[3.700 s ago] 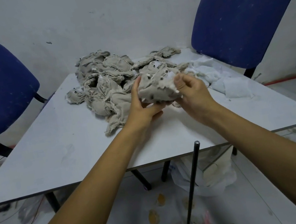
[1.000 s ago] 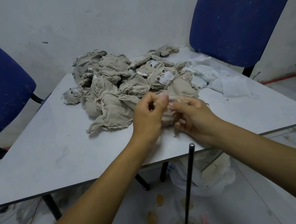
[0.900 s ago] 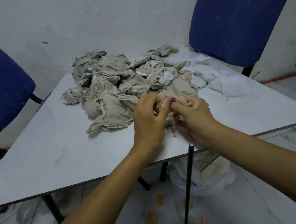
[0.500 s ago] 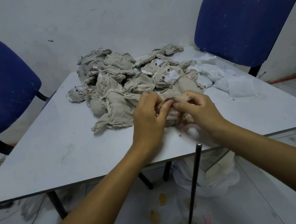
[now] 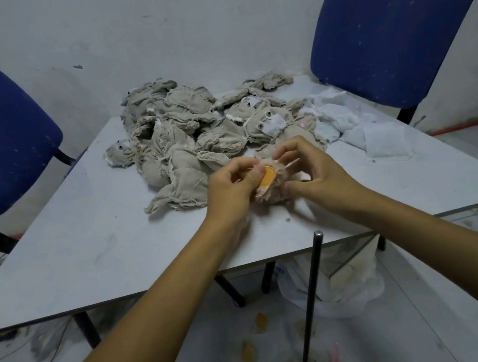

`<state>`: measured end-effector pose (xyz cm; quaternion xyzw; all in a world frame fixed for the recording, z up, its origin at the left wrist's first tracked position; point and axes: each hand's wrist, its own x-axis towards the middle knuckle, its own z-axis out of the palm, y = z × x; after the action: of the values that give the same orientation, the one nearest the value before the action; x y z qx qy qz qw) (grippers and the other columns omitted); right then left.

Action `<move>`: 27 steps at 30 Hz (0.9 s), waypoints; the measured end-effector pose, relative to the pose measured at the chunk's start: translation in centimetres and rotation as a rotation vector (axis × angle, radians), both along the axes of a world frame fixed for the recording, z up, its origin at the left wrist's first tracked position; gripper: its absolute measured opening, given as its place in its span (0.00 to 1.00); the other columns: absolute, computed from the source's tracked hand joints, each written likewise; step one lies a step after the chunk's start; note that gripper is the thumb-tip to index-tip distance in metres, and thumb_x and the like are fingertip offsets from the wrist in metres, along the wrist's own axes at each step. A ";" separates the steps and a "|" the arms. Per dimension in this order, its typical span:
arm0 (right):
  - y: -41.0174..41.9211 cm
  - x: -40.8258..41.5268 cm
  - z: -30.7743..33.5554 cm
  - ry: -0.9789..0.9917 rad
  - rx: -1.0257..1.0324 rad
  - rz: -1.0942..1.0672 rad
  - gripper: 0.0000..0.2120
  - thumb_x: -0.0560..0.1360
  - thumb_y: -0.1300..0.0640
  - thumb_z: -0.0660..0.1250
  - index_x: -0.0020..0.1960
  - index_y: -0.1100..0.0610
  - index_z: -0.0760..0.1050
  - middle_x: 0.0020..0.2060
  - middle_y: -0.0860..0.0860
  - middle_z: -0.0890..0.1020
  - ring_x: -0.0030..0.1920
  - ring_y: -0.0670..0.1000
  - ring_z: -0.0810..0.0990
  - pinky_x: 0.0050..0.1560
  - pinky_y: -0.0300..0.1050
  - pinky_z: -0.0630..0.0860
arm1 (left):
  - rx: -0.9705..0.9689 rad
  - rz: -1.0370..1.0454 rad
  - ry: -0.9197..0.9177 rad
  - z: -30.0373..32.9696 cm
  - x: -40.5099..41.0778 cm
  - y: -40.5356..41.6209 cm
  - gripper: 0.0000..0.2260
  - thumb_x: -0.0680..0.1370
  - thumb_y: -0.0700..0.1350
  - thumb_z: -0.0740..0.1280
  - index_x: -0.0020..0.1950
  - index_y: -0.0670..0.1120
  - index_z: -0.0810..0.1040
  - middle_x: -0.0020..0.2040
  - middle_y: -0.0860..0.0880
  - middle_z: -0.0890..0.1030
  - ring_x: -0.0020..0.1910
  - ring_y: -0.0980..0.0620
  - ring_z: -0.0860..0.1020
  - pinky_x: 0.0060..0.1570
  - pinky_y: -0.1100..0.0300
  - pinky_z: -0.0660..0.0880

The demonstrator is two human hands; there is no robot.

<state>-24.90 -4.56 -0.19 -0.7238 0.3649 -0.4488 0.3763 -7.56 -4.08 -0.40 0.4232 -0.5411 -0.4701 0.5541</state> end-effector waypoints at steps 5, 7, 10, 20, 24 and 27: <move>-0.6 -0.9 -1.1 0.626 -0.241 -0.094 0.21 0.75 0.50 0.73 0.66 0.50 0.74 0.57 0.48 0.73 0.57 0.48 0.69 0.58 0.43 0.67 | 0.069 -0.418 -0.214 1.3 1.3 0.5 0.19 0.79 0.53 0.63 0.43 0.39 0.83 0.36 0.44 0.81 0.35 0.50 0.78 0.34 0.60 0.75; -0.5 -0.7 -1.4 0.664 -0.279 -0.106 0.17 0.75 0.53 0.73 0.63 0.51 0.76 0.54 0.49 0.74 0.56 0.51 0.70 0.58 0.45 0.68 | -0.113 -0.224 -0.359 1.4 1.2 0.6 0.15 0.81 0.48 0.65 0.42 0.39 0.83 0.33 0.47 0.80 0.32 0.50 0.77 0.33 0.58 0.73; -0.4 -1.0 -0.9 0.611 -0.378 -0.074 0.08 0.74 0.63 0.74 0.51 0.56 0.80 0.49 0.50 0.77 0.51 0.53 0.75 0.53 0.50 0.73 | -0.436 0.053 -0.680 1.6 1.5 0.2 0.09 0.81 0.45 0.66 0.44 0.44 0.82 0.37 0.49 0.80 0.37 0.51 0.78 0.39 0.55 0.73; -0.7 -2.2 -0.7 0.574 -0.276 -0.044 0.24 0.70 0.75 0.63 0.58 0.53 0.77 0.48 0.48 0.73 0.49 0.41 0.73 0.49 0.32 0.71 | -0.303 0.000 -0.995 1.7 2.1 -0.2 0.10 0.81 0.47 0.65 0.60 0.52 0.81 0.55 0.51 0.83 0.54 0.52 0.78 0.53 0.58 0.72; -1.1 -1.4 -0.3 0.619 -0.118 -0.067 0.18 0.80 0.55 0.60 0.69 0.49 0.73 0.51 0.49 0.70 0.53 0.46 0.71 0.50 0.28 0.64 | -0.232 0.068 -0.739 1.4 2.3 -0.6 0.12 0.82 0.41 0.61 0.56 0.54 0.81 0.51 0.54 0.84 0.51 0.58 0.81 0.54 0.58 0.77; -1.2 -1.1 -0.2 0.670 -0.085 -0.091 0.17 0.79 0.41 0.64 0.63 0.49 0.76 0.51 0.47 0.70 0.51 0.44 0.71 0.50 0.35 0.67 | -0.116 0.100 -0.542 0.8 3.2 -1.1 0.16 0.81 0.35 0.60 0.50 0.54 0.81 0.50 0.52 0.84 0.51 0.55 0.82 0.56 0.52 0.79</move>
<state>-25.96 -5.73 -0.38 -0.8291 0.4810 -0.2172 0.1847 -4.41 -5.16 0.35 0.5273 -0.6741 -0.2803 0.4347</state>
